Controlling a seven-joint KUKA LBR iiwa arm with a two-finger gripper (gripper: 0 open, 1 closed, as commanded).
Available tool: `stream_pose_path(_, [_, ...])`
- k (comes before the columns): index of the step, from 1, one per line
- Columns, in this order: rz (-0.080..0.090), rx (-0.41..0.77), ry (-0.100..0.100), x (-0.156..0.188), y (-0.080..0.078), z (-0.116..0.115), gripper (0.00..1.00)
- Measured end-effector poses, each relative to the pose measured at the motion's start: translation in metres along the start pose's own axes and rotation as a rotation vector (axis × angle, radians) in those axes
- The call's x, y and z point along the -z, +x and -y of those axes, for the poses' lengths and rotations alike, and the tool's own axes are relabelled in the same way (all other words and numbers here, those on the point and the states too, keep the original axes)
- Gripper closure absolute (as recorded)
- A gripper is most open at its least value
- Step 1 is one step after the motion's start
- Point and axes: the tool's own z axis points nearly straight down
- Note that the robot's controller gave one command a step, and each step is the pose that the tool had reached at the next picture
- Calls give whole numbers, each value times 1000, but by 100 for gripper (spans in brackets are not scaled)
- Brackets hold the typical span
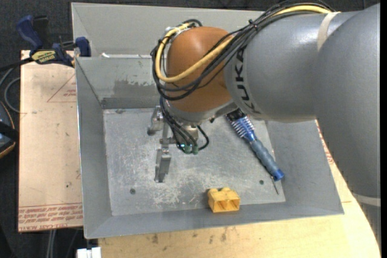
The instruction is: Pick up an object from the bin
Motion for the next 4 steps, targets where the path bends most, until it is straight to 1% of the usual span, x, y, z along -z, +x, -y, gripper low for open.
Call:
stream_pose_path(1, [16, 14, -3, -95, 22, 102, 0])
stream_pose_path(2, [13, -10, -1, 12, 60, 123, 0])
stream_pose_path(3, [15, 278, 1, -80, 58, 185, 0])
stream_pose_path(4, [13, 279, 0, -80, 59, 184, 100])
